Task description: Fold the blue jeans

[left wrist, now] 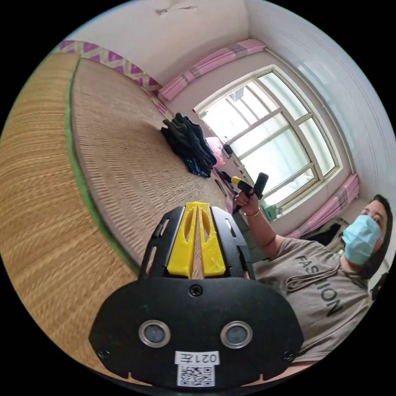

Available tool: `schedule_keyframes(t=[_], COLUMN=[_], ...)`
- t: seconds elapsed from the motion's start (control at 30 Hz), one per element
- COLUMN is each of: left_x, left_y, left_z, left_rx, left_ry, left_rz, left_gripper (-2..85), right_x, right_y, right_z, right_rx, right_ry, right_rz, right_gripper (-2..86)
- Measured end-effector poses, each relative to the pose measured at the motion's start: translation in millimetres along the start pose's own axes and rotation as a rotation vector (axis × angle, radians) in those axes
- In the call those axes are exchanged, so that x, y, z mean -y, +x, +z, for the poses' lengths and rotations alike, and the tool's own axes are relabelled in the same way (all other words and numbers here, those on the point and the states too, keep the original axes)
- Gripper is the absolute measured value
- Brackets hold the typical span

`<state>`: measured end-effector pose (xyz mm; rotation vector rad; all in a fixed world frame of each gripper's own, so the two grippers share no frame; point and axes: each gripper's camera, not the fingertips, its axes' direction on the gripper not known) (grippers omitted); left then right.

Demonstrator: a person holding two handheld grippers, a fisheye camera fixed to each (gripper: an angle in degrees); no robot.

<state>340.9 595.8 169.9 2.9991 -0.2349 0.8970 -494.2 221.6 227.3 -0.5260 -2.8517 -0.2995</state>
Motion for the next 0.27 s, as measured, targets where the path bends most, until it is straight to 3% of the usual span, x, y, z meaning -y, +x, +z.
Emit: schedule_keyframes(t=[0.2,0.27], left_x=[-145,-182], left_y=[-27,-59], left_z=[-168,-199], left_rx=[0.275,0.154], left_ry=[0.295,0.422], left_rz=[-0.017,-0.125], left_gripper=[-0.9,-0.9], right_x=[183,242], right_y=[-118,-161], right_z=[98,127], right_rx=[0.152,0.185], right_ry=[-0.22,-0.244], right_rz=[-0.34,-0.46], right_gripper=[0.2,1.5])
